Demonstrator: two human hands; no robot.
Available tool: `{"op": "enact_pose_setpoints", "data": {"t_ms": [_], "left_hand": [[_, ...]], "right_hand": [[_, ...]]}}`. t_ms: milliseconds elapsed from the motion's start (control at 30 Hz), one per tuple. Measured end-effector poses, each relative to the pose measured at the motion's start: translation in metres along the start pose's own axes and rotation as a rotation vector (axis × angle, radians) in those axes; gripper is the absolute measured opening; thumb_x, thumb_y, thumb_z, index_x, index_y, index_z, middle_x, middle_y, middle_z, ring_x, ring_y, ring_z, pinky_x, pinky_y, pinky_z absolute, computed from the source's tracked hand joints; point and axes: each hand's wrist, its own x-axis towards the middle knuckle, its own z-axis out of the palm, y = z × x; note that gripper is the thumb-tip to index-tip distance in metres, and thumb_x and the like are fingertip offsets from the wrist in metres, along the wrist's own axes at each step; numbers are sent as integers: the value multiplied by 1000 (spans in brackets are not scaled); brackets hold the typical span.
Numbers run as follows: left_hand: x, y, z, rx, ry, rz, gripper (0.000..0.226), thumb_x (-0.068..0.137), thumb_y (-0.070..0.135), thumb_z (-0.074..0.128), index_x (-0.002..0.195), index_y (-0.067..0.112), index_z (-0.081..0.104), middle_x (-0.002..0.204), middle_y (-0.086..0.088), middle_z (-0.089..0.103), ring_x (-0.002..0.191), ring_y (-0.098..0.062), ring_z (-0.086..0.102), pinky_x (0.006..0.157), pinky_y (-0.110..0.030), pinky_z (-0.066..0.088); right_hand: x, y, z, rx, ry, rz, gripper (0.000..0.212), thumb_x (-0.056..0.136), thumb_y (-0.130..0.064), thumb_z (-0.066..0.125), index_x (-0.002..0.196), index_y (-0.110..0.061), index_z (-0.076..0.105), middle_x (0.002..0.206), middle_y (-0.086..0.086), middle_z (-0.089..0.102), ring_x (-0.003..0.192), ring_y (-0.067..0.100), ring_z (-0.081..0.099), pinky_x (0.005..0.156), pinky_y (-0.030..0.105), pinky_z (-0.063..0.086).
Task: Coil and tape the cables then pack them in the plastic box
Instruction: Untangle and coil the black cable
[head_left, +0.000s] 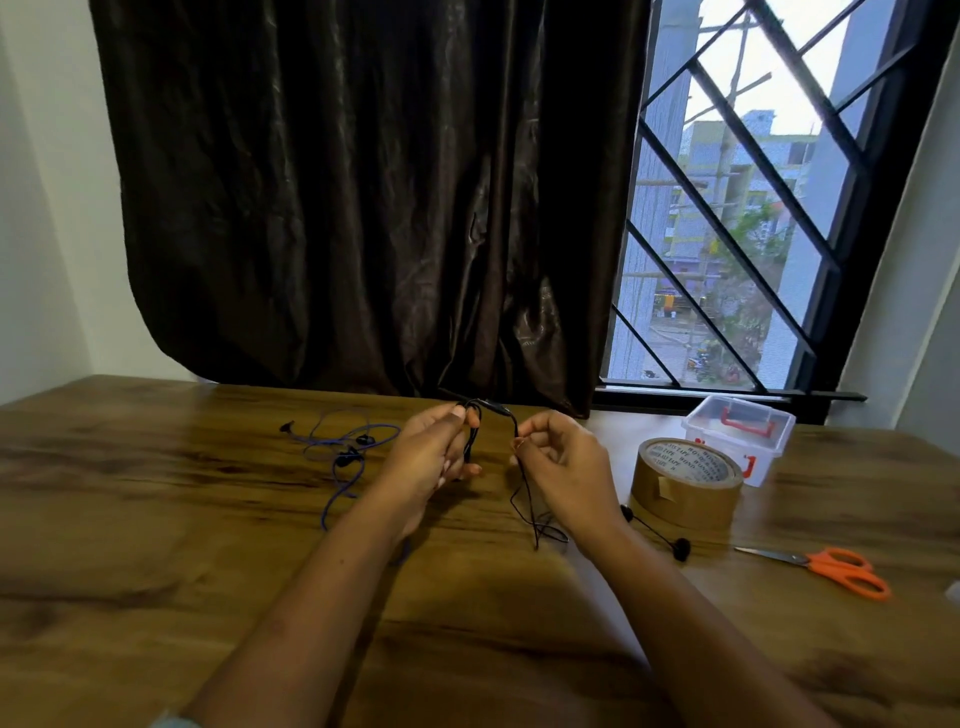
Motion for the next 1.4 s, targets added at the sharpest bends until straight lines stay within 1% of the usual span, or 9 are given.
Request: {"op": "enact_pose_setpoints", "data": {"t_ms": [133, 233, 333, 533, 733, 833, 1000, 1167, 1400], "left_hand": [[0, -3, 3, 38, 87, 12, 29, 102, 22, 32, 82, 13, 51, 43, 9, 42, 29, -1, 34, 58, -27, 43], [1, -3, 5, 33, 104, 3, 29, 102, 22, 31, 81, 14, 48, 67, 2, 65, 28, -2, 30, 52, -24, 43], [0, -3, 7, 42, 125, 2, 29, 102, 22, 30, 80, 14, 45, 80, 5, 72, 28, -3, 26, 49, -20, 47], [-2, -5, 10, 44, 137, -23, 29, 102, 24, 29, 80, 14, 44, 80, 3, 72, 30, -3, 27, 49, -18, 47], [-3, -4, 12, 67, 170, -17, 27, 102, 23, 29, 83, 15, 47, 85, 0, 69, 31, -2, 29, 48, -17, 47], [-3, -3, 12, 23, 167, -30, 28, 102, 22, 30, 82, 15, 48, 75, 0, 60, 32, -2, 29, 47, -18, 44], [-7, 4, 8, -290, -92, -115, 30, 101, 22, 31, 82, 12, 51, 52, 4, 40, 30, -5, 24, 45, -21, 41], [-7, 4, 10, -391, -174, -66, 35, 101, 20, 32, 107, 7, 63, 50, 4, 42, 31, -3, 27, 50, -20, 48], [-1, 1, 12, -429, -63, 1, 34, 100, 18, 34, 130, 8, 46, 56, 1, 56, 36, -4, 42, 65, -23, 35]], "right_hand": [[-1, -2, 1, -6, -5, -6, 9, 88, -5, 61, 88, -13, 64, 78, 10, 66, 66, 8, 63, 59, 14, 50], [-1, -4, 3, -3, -14, -21, 8, 89, -8, 61, 87, -14, 64, 77, 12, 64, 65, 13, 57, 56, 15, 46], [-3, -5, 5, -17, -33, -32, 6, 90, -10, 61, 86, -12, 64, 72, 7, 63, 62, 11, 55, 54, 13, 44], [-5, -3, 7, -63, -66, -67, 9, 91, -7, 58, 84, -11, 63, 66, 4, 51, 53, 3, 41, 47, 9, 35], [-6, -3, 9, -129, -60, -113, 14, 90, -6, 57, 81, -15, 60, 71, -6, 52, 57, -5, 47, 52, 7, 37], [-5, -1, 9, -123, -27, -92, 13, 93, -4, 51, 85, -12, 56, 70, 0, 54, 56, -1, 47, 51, 11, 37], [-4, 3, 6, -142, 23, -48, 13, 96, -5, 45, 87, -8, 53, 70, 1, 56, 58, 12, 53, 49, 12, 40], [-3, 3, 9, -187, 12, -46, 11, 94, -3, 49, 88, -9, 56, 68, -4, 51, 57, 3, 44, 50, 8, 37], [-14, 4, 24, -158, -238, 10, 24, 97, -6, 44, 85, -23, 57, 75, -8, 59, 59, 0, 56, 51, 12, 44]]}}
